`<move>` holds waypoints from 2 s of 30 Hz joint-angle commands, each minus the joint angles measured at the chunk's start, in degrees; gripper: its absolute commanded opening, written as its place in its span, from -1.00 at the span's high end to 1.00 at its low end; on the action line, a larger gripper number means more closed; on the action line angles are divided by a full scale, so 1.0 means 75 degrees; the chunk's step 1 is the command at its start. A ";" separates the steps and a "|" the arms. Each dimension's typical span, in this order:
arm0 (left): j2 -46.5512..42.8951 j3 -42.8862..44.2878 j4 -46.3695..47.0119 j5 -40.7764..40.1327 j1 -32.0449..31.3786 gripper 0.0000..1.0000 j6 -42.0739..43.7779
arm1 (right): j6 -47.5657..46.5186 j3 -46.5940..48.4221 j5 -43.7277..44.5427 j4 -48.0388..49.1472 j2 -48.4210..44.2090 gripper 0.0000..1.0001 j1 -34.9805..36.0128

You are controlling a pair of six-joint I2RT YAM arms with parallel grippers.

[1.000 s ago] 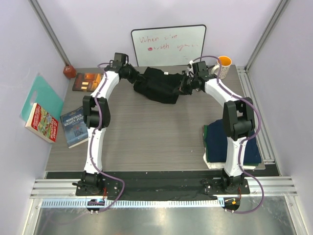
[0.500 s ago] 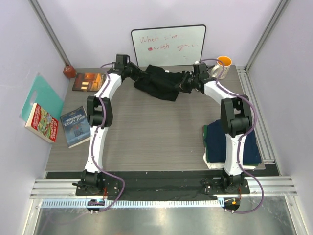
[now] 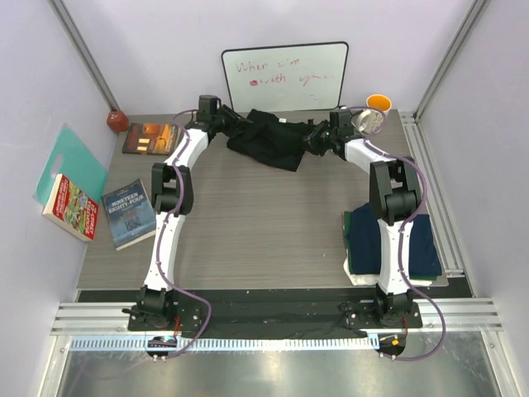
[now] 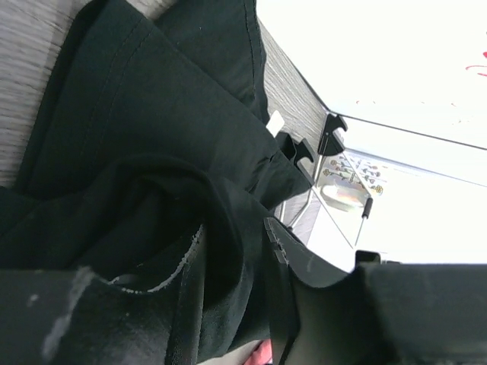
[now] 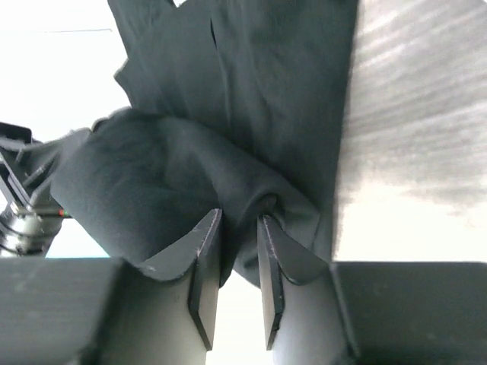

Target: Fold and stack the t-shirts

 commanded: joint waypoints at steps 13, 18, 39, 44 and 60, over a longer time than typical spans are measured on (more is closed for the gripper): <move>-0.1014 -0.0530 0.0740 -0.0889 0.0629 0.19 0.0462 | 0.0500 0.1376 0.0634 0.0455 0.0264 0.28 -0.0321; -0.1342 -0.0834 0.0705 -0.1065 0.1016 0.17 0.0614 | 0.0512 0.1293 0.0705 0.0455 0.0182 0.28 -0.0380; -0.1520 -0.1773 0.0494 0.0447 -0.0542 0.39 0.1892 | -0.1797 0.3508 0.0165 -0.1981 0.0709 0.46 0.0569; -0.1355 -0.1913 0.0517 0.0458 -0.0624 0.43 0.1845 | -0.1832 0.3790 0.0234 -0.2205 0.1400 0.55 0.0592; -0.1355 -0.2945 0.0306 0.0189 -0.0542 0.47 0.2677 | -0.1785 0.4563 0.1184 -0.1947 0.2526 0.60 0.0698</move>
